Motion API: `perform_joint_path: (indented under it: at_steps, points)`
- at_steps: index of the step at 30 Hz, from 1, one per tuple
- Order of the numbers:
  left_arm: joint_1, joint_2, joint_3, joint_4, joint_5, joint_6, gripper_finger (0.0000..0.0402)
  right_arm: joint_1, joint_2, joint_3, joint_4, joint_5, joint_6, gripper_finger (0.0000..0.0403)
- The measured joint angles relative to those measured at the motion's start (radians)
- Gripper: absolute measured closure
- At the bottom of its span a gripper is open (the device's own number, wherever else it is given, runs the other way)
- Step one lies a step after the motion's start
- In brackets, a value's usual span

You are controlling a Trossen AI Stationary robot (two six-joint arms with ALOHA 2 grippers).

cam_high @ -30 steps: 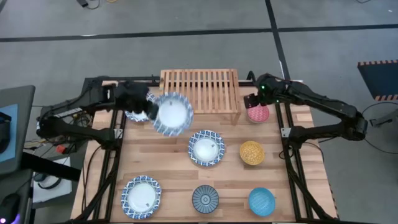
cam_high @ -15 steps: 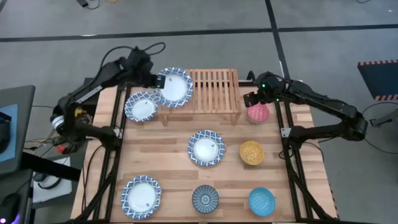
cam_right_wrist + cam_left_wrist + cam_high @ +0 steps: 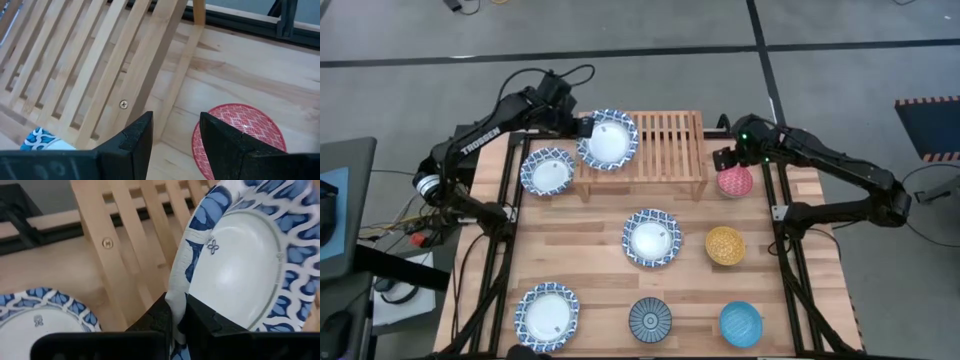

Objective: Place and stack bowls onto a shelf
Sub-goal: Put the big white bowl on the shelf

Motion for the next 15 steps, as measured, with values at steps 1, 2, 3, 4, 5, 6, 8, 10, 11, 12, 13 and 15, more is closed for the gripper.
perform_joint_path:
  at_steps: [1, 2, 3, 4, 5, 6, 8, 10, 11, 12, 13, 15]
  points:
    - [0.000, 0.000, 0.000, 0.006, 0.000, 0.001, 0.0370, 0.000, 0.000, 0.000, 0.001, 0.000, 0.000, 0.0215]
    - [0.000, 0.000, 0.000, 0.011, 0.005, 0.004, 0.0366, 0.000, 0.000, 0.000, 0.001, 0.000, 0.000, 0.0215]
    - [0.000, 0.000, 0.000, 0.014, 0.013, 0.006, 0.0362, 0.000, 0.000, 0.000, 0.001, 0.000, 0.006, 0.0215]
    - [0.000, 0.000, 0.000, 0.015, 0.018, 0.008, 0.0357, 0.000, 0.000, 0.000, 0.001, 0.000, 0.011, 0.0215]
    - [0.000, 0.000, 0.000, 0.014, 0.019, 0.018, 0.0352, 0.000, 0.000, 0.000, 0.001, 0.000, 0.015, 0.0215]
    - [-0.001, 0.000, 0.000, 0.014, 0.019, 0.034, 0.0346, 0.000, 0.000, 0.000, 0.001, 0.000, 0.017, 0.0215]
    - [-0.001, 0.000, 0.000, 0.014, 0.018, 0.048, 0.0329, 0.000, 0.000, 0.000, 0.001, 0.000, 0.019, 0.0215]
    - [0.005, 0.000, 0.000, 0.012, 0.015, 0.049, 0.0308, 0.000, 0.000, 0.000, 0.001, 0.000, 0.019, 0.0215]
    - [0.008, 0.000, 0.000, 0.011, 0.013, 0.049, 0.0295, 0.000, 0.000, 0.000, 0.001, 0.000, 0.023, 0.0215]
    - [0.012, 0.000, 0.000, 0.011, 0.014, 0.049, 0.0282, 0.000, 0.000, 0.000, 0.001, 0.000, 0.026, 0.0215]
    - [0.017, -0.001, 0.001, 0.009, 0.013, 0.052, 0.0268, 0.000, 0.000, 0.000, 0.001, 0.000, 0.027, 0.0215]
    - [0.028, -0.009, 0.015, -0.015, 0.013, 0.069, 0.0240, 0.000, 0.000, 0.000, 0.002, 0.000, 0.027, 0.0215]
